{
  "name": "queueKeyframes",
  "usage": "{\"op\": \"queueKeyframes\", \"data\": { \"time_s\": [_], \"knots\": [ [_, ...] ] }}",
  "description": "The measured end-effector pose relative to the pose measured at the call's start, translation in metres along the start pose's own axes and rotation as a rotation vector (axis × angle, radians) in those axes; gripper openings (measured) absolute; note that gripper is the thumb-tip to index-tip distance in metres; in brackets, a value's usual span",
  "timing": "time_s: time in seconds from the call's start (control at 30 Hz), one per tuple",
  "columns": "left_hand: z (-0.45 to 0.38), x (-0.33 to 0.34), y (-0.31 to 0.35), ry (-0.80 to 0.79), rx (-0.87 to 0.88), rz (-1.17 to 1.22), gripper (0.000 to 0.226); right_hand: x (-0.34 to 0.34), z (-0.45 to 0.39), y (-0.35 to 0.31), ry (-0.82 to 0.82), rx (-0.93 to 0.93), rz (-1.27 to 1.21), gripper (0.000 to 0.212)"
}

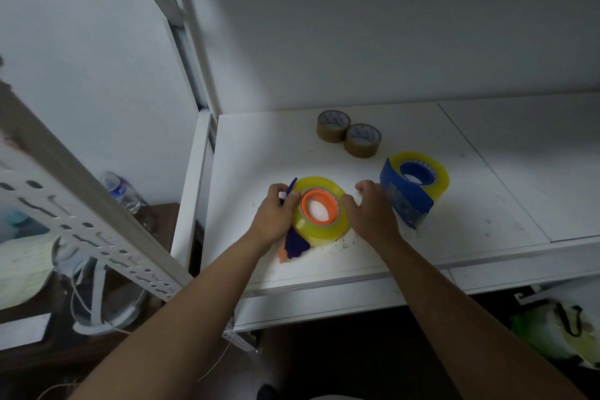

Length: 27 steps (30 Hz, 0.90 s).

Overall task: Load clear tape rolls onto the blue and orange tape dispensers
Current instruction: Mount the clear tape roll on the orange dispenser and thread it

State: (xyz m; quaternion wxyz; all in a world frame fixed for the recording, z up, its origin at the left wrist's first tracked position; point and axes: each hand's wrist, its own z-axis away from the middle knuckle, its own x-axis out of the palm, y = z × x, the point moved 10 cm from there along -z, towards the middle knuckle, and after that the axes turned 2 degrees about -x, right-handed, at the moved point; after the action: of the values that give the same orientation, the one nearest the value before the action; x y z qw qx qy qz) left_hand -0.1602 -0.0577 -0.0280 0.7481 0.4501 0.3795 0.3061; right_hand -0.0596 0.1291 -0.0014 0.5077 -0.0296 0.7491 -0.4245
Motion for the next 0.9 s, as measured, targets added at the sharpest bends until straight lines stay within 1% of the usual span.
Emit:
{"op": "queueKeyframes", "data": {
  "time_s": [0.07,0.1,0.13,0.17,0.27,0.4,0.47,0.53,0.63,0.7,0.77,0.9],
  "knots": [
    [-0.003,-0.001,-0.012,0.003,-0.039,0.03,0.029,0.022,0.004,0.024,-0.195,0.18,-0.013,0.055],
    [-0.004,0.0,-0.017,0.0,-0.055,0.042,0.027,0.033,0.008,0.027,-0.277,0.224,-0.045,0.058],
    [-0.005,0.001,-0.02,-0.003,-0.067,0.052,0.025,0.041,0.011,0.026,-0.324,0.232,-0.086,0.055],
    [-0.006,0.002,-0.021,-0.004,-0.075,0.06,0.023,0.046,0.013,0.023,-0.336,0.218,-0.118,0.049],
    [-0.008,-0.001,-0.019,0.017,-0.073,0.059,0.023,0.047,0.013,0.014,-0.287,0.173,-0.185,0.037],
    [-0.009,-0.01,-0.01,0.057,-0.025,-0.022,0.032,0.045,0.013,0.008,-0.247,0.162,-0.297,0.034],
    [-0.011,-0.015,-0.005,0.09,0.0,-0.093,0.037,0.044,0.012,0.007,-0.219,0.165,-0.311,0.034],
    [-0.013,-0.019,-0.002,0.127,0.02,-0.156,0.038,0.042,0.009,0.006,-0.19,0.145,-0.247,0.033],
    [-0.016,-0.023,-0.002,0.174,0.014,-0.208,0.034,0.039,0.007,0.004,-0.178,0.12,-0.16,0.039],
    [-0.016,-0.024,-0.005,0.188,-0.004,-0.242,0.033,0.037,0.004,0.003,-0.176,0.106,-0.137,0.035],
    [-0.015,-0.024,-0.008,0.194,-0.004,-0.277,0.04,0.036,0.001,0.002,-0.178,0.09,-0.109,0.027],
    [-0.015,-0.023,-0.01,0.17,-0.003,-0.324,0.046,0.038,0.001,0.006,-0.186,0.095,-0.089,0.027]
  ]
}}
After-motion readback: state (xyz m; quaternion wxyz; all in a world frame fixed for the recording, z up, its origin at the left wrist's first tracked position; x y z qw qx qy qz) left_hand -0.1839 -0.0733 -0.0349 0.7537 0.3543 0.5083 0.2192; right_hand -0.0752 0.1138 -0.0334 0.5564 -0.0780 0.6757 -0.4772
